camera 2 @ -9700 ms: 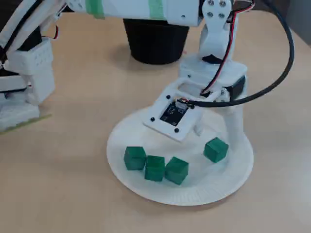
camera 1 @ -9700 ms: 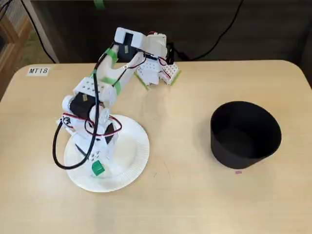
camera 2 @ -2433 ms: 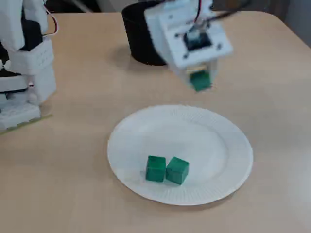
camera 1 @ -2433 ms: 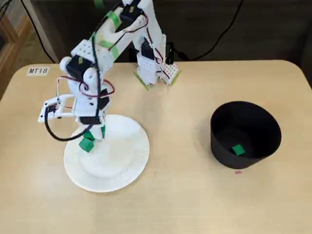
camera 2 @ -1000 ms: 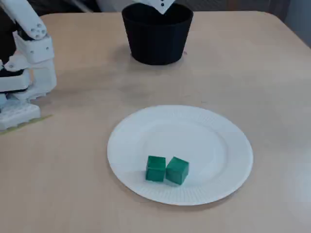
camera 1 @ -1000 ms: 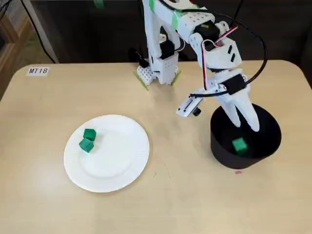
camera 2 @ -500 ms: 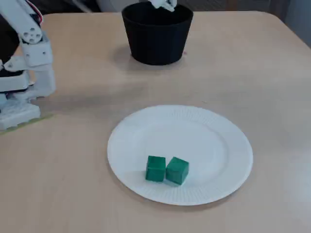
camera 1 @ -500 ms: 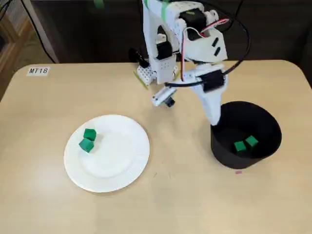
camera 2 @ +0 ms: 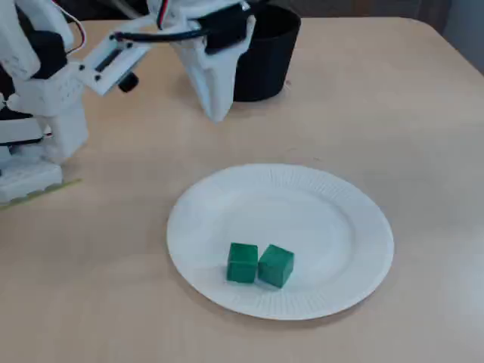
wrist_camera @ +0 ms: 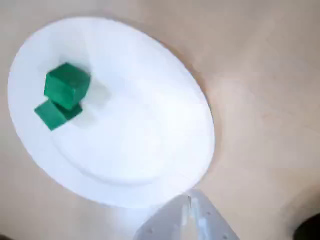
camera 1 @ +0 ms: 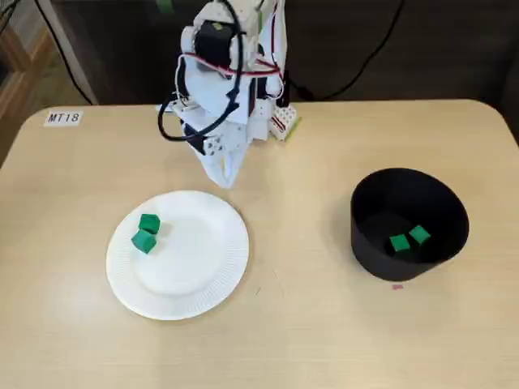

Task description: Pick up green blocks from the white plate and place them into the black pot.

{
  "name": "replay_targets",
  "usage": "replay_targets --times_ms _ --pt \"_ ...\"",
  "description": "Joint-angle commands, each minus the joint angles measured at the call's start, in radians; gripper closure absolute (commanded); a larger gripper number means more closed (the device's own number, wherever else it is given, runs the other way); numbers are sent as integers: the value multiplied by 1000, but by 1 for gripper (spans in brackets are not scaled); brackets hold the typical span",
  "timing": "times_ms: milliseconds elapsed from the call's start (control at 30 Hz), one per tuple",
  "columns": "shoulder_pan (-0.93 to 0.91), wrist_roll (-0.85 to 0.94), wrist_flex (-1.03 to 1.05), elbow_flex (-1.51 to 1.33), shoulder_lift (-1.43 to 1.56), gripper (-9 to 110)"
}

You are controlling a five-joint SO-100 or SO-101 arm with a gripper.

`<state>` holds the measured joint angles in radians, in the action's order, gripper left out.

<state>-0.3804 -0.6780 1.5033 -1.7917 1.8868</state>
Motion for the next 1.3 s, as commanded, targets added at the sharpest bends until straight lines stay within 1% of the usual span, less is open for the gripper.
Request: replay_targets --times_ms 0,133,300,467,500,567,700,800,1000,1267 --pt "-71 -106 48 44 -43 104" --pt "-149 -155 44 46 -124 104" --pt "-236 -166 34 81 -224 104" --pt "-278 -161 44 176 -334 104" --pt "-281 -147 48 199 -364 100" --pt "-282 -98 63 259 -416 88" --pt "-268 -60 77 334 -469 76" --pt "-262 -57 71 348 -485 71" --pt "-270 -48 51 393 -534 71" --pt "-279 74 35 558 -692 72"
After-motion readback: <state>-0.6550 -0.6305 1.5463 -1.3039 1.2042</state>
